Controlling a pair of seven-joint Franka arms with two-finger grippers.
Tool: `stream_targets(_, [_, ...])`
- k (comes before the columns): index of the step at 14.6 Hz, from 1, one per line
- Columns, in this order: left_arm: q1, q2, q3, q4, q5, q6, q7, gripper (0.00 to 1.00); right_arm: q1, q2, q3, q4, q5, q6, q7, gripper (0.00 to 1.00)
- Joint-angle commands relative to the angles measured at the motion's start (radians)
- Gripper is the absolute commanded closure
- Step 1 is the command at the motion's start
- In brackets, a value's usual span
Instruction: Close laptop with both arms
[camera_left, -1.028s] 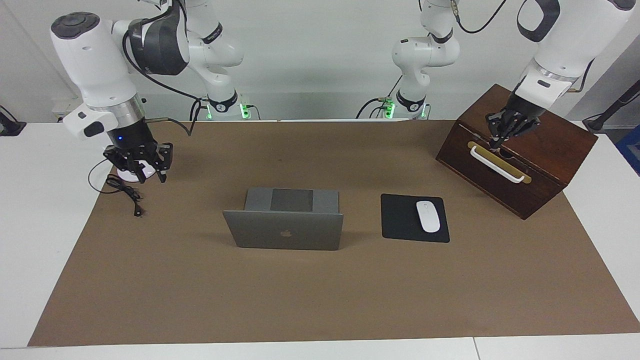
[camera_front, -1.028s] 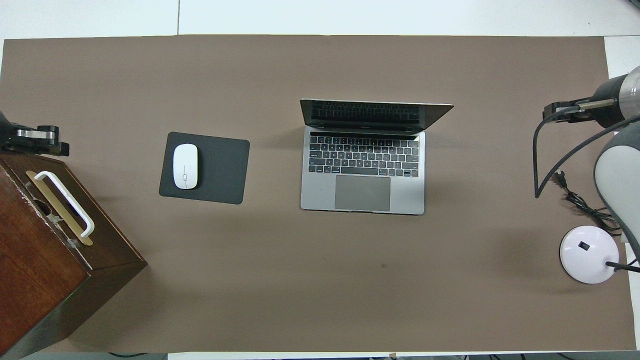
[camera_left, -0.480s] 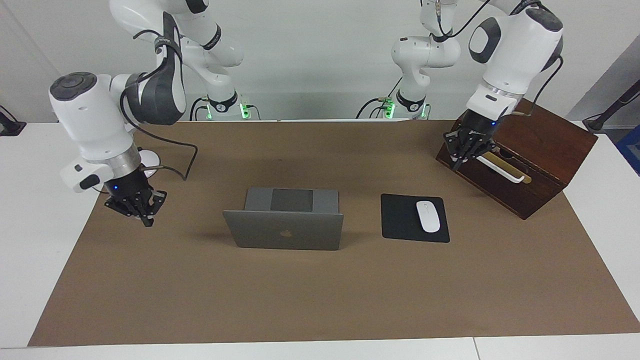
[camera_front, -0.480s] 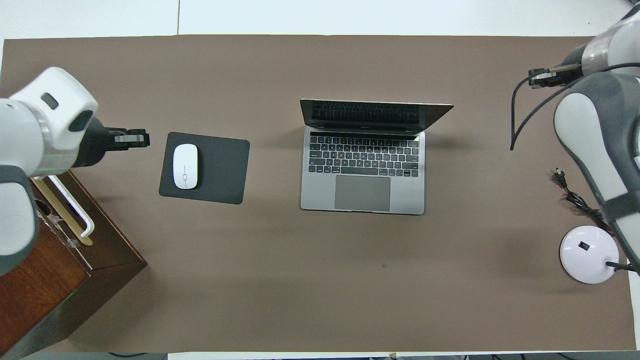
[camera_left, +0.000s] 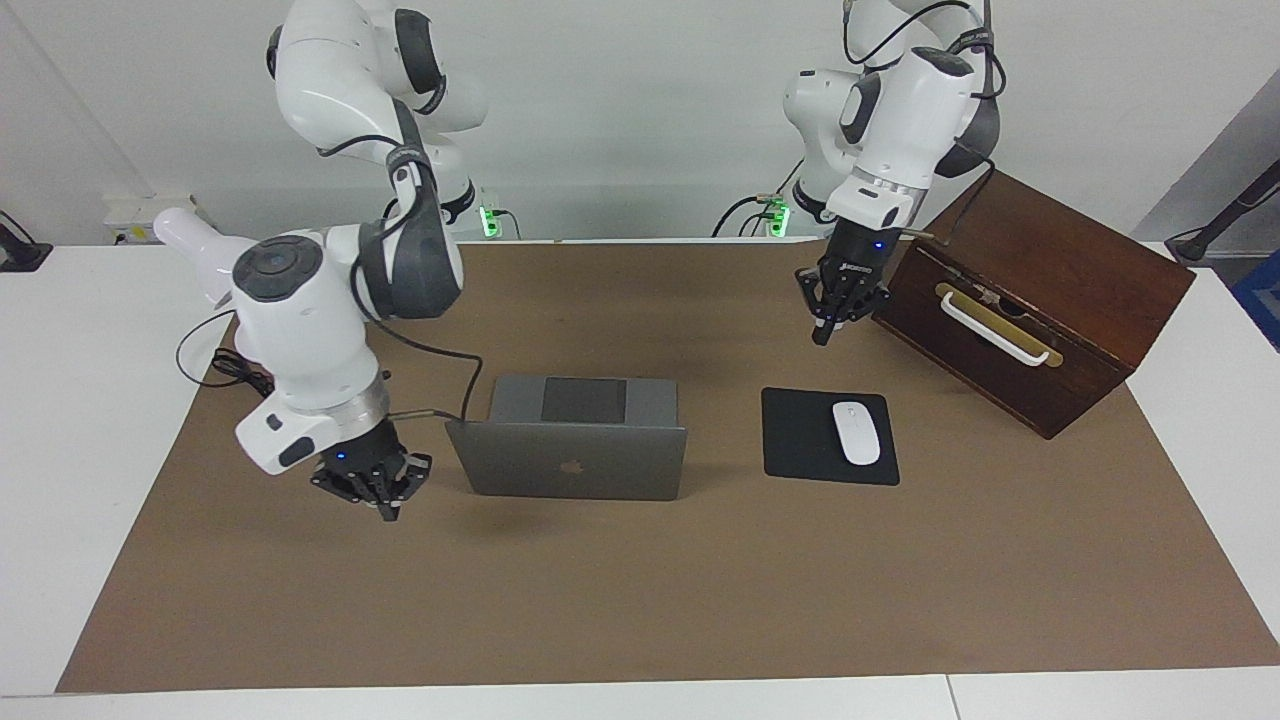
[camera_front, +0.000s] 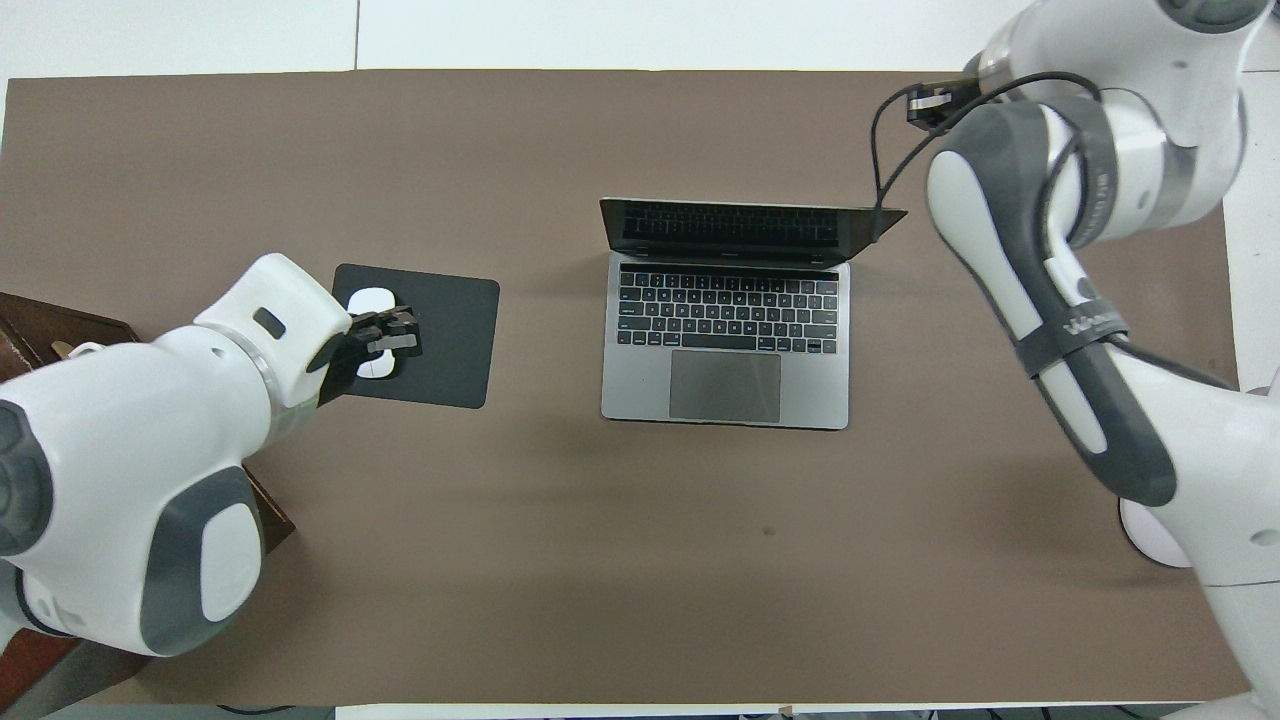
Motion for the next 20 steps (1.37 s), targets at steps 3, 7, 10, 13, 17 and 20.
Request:
stream_targets(3, [-0.125, -0.032, 0.015, -0.171, -0.015, 0.243, -0.046, 1.00, 0.095, 0.011, 0.005, 0.036, -0.079, -0.034, 0.245, 1.00])
stream_targets(7, [-0.210, 0.029, 0.015, -0.258, -0.015, 0.450, -0.074, 1.00, 0.131, -0.009, 0.005, -0.022, -0.085, -0.020, 0.333, 1.00])
stream_targets(10, [-0.272, 0.109, 0.015, -0.295, -0.015, 0.613, -0.081, 1.00, 0.168, -0.025, 0.004, -0.052, -0.090, 0.000, 0.388, 1.00])
stream_targets(13, [-0.316, 0.162, 0.016, -0.297, -0.017, 0.697, -0.109, 1.00, 0.195, -0.028, 0.007, -0.052, -0.126, 0.003, 0.399, 1.00])
stream_targets(17, [-0.346, 0.230, 0.016, -0.295, -0.015, 0.789, -0.100, 1.00, 0.229, -0.037, 0.011, -0.055, -0.129, 0.009, 0.385, 1.00])
stream_targets(20, [-0.373, 0.293, 0.020, -0.280, -0.014, 0.855, -0.068, 1.00, 0.235, -0.040, 0.013, -0.069, -0.129, 0.032, 0.338, 1.00])
